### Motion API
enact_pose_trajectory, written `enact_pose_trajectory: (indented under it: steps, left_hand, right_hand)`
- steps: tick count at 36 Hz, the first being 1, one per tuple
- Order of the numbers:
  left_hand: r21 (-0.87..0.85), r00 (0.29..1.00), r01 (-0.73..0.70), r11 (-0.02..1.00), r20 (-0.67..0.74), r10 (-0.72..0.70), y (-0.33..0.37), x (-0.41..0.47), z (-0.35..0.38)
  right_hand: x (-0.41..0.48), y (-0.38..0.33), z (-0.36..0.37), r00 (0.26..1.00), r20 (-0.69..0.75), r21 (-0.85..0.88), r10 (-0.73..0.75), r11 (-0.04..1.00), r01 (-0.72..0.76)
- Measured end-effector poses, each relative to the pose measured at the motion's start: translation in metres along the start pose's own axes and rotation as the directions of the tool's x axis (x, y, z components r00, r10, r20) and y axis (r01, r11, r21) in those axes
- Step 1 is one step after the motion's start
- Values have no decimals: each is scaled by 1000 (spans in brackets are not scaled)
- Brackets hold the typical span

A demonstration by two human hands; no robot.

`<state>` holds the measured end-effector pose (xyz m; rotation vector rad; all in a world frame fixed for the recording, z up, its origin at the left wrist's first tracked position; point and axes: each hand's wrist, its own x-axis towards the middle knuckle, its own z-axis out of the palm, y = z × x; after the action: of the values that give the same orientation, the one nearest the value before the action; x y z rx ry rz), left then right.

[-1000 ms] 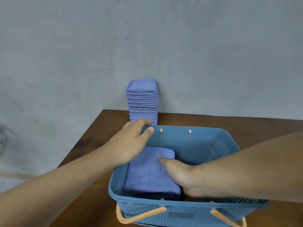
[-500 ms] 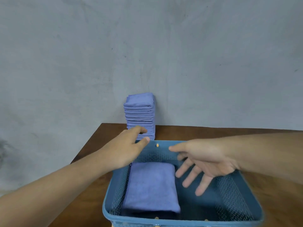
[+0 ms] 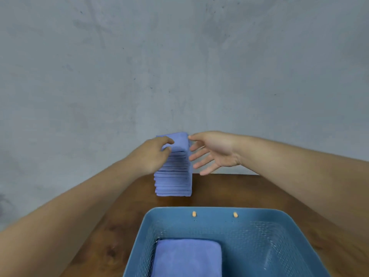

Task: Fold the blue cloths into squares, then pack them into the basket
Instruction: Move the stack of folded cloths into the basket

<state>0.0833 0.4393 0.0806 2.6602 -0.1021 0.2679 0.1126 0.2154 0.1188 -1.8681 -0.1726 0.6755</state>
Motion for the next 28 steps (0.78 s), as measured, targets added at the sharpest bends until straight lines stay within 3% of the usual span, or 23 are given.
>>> enact_pose_trajectory:
  steps: [8, 12, 22, 28]
  left_hand:
    - [134, 998, 30, 991, 42, -36, -28, 61, 38]
    - [209, 999, 30, 978, 18, -35, -47, 74, 59]
    - [159, 995, -73, 985, -52, 82, -71, 65, 82]
    - [182, 994, -90, 979, -50, 100, -84, 63, 86]
  right_hand:
    - [113, -2, -5, 981, -156, 42, 116, 993, -111]
    - [156, -6, 4, 970, -152, 131, 192, 976, -173]
    - [214, 17, 7, 954, -103, 144, 280, 954, -264]
    - [207, 8, 9, 964, -140, 91, 224, 973, -213]
